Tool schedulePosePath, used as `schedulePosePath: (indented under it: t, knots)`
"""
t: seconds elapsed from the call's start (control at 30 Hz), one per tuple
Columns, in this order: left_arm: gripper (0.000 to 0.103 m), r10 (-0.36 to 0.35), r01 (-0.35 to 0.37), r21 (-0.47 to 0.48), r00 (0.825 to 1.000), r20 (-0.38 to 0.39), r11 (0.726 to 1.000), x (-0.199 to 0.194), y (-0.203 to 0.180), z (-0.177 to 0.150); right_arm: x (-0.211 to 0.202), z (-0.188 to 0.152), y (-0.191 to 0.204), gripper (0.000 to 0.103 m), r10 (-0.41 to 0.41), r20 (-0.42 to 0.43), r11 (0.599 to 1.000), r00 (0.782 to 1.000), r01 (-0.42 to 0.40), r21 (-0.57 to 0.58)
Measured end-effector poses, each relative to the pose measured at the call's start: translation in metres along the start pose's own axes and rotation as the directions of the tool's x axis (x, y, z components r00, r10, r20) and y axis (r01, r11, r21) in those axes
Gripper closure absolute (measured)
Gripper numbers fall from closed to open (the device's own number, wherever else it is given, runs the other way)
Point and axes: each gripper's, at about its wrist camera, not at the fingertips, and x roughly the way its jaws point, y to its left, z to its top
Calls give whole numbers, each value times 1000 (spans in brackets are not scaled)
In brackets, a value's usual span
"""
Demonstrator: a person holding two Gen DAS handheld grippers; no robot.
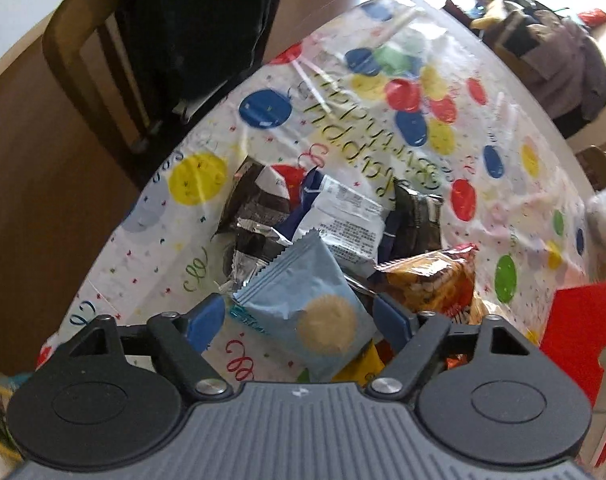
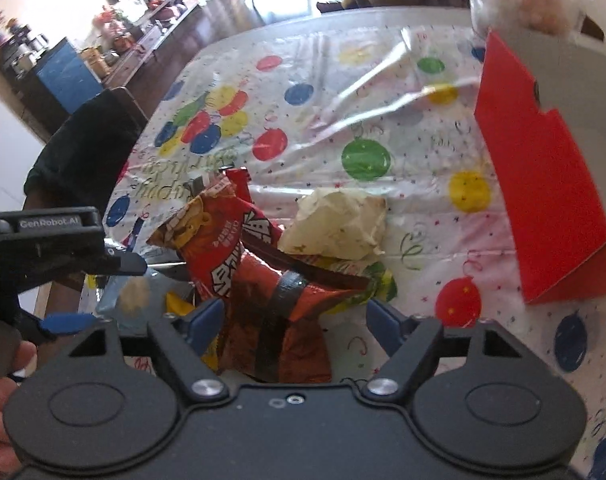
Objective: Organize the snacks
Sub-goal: 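Move both grippers down toward the snack pile, then grasp the red chip bag with the right gripper while the left grasps the blue cookie packet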
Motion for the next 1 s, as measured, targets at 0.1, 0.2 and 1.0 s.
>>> schedulePosePath:
  t: [0.1, 0.2, 1.0]
  knots:
    - [24, -8, 7, -41, 999, -39, 999, 9, 0, 3, 8, 2, 1, 25, -3, -16, 999, 1000, 3, 34]
    - [24, -9, 4, -67, 997, -73, 998, 18, -1, 4, 15, 4, 0, 26, -8, -35, 997, 999, 10, 73]
    - [53, -26, 19, -89, 997, -73, 996, 17, 11, 8, 22, -1, 5, 65, 14, -40, 991, 999, -8, 131]
